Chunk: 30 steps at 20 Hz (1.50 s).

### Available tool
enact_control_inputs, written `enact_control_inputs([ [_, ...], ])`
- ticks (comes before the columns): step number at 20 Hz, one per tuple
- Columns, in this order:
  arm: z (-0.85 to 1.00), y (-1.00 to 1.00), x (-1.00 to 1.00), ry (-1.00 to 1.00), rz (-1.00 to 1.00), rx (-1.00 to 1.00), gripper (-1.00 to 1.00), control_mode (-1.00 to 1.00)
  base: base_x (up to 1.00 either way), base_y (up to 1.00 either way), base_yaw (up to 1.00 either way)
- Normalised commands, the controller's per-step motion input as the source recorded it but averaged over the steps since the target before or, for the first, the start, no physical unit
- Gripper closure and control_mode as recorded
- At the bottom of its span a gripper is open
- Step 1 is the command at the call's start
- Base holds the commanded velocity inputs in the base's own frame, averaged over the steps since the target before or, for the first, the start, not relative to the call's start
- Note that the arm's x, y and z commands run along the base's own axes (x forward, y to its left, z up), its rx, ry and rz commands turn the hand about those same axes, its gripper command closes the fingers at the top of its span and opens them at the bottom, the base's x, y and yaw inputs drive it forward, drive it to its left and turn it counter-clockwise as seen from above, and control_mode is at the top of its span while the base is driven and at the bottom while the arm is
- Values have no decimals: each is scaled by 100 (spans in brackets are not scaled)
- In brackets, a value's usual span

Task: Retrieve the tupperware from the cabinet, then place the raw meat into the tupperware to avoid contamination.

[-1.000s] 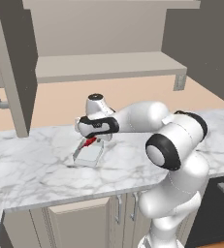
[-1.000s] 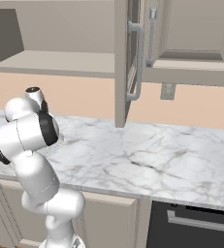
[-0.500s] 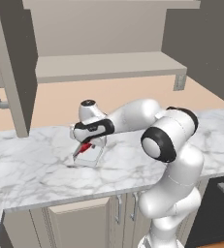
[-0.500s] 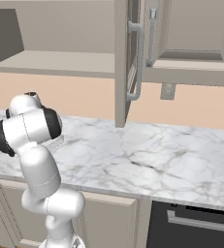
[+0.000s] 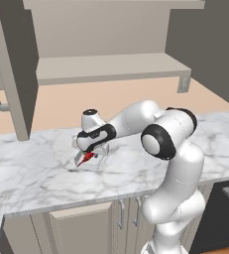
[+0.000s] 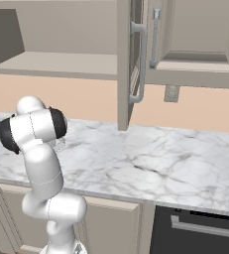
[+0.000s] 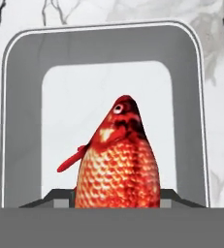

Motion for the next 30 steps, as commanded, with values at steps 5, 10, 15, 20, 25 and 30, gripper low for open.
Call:
enact_control_inputs([
  [5,-16,0,1,3,0,0,100,-100,0,0,0],
  [10,-1,0,5,1,0,0,-100,-100,0,0,0],
  [15,0,0,1,0,0,0,-100,-100,0,0,0],
  [20,3,0,6,1,0,0,-100,-100,0,0,0],
  [25,28,-1,1,3,0,-3,-100,-100,0,0,0],
  [30,22,-20,-26,4,-2,0,-100,-100,0,0,0],
])
